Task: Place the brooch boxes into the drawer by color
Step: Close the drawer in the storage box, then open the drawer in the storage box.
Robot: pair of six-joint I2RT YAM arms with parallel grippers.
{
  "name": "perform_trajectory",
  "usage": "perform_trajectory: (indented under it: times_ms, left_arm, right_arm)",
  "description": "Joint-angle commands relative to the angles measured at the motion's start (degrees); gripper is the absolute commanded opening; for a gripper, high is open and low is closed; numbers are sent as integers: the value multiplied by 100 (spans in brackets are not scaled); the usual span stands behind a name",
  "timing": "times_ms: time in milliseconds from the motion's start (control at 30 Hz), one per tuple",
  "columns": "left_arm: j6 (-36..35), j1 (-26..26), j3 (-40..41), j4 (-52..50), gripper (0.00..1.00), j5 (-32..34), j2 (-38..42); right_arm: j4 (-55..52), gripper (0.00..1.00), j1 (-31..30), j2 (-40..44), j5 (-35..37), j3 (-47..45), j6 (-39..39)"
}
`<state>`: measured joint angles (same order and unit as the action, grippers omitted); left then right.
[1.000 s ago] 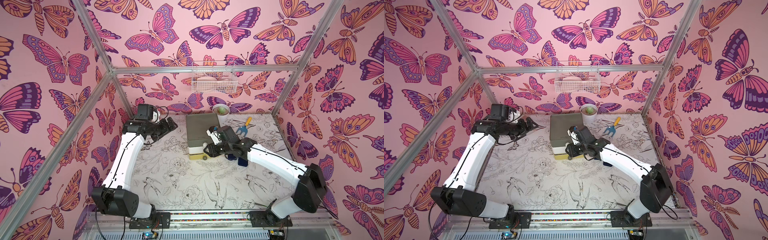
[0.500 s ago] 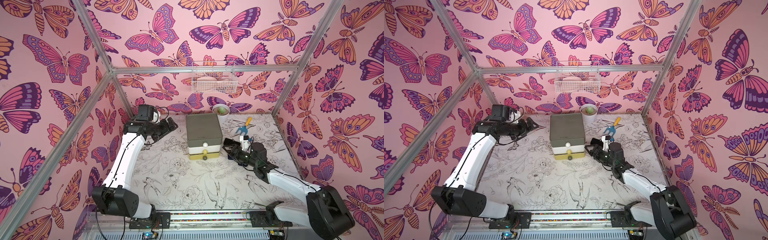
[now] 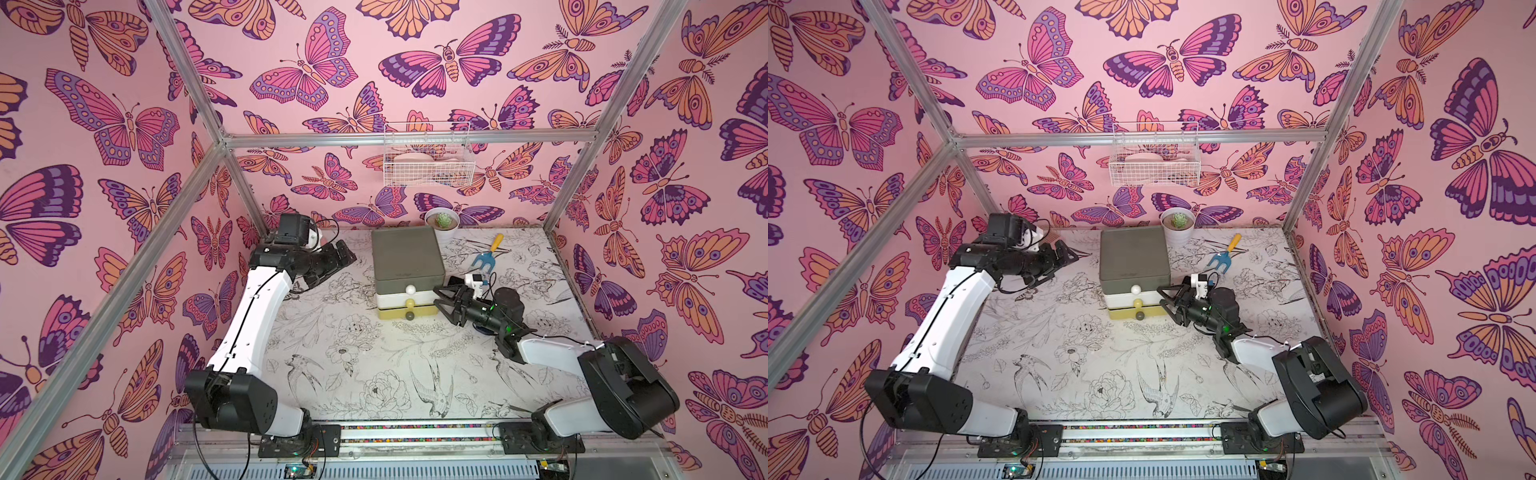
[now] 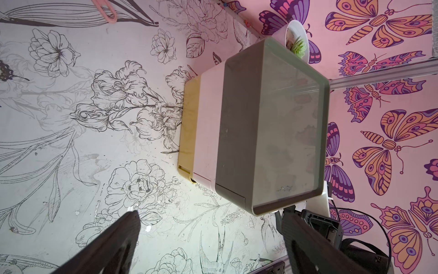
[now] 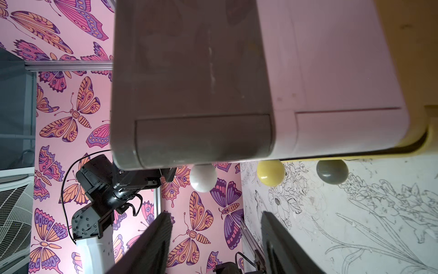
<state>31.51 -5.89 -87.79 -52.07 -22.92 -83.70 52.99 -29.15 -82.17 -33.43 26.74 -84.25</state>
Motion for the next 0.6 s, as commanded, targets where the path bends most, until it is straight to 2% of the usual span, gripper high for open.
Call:
perform_trajectory:
  times_ms: [0, 100, 200, 400, 567]
  left_arm:
    - [-156, 55, -70, 122, 100, -51, -106]
    - [-172, 70, -371, 119, 100, -191, -349]
    - [-110, 70, -586, 123, 100, -385, -487]
    - [-144, 71, -257, 116, 100, -363, -139]
    - [-94, 133, 34, 112, 100, -328, 102]
  right_arm:
    - [-82, 65, -127, 355, 556, -113, 11]
    - [-738, 65, -284, 681, 1023, -103, 279]
    - [-735, 65, -573, 717, 1515, -276, 324]
    - [-203, 64, -1496, 252, 2632, -501, 458]
    - [1032, 60, -1924, -726, 3463, -492, 264]
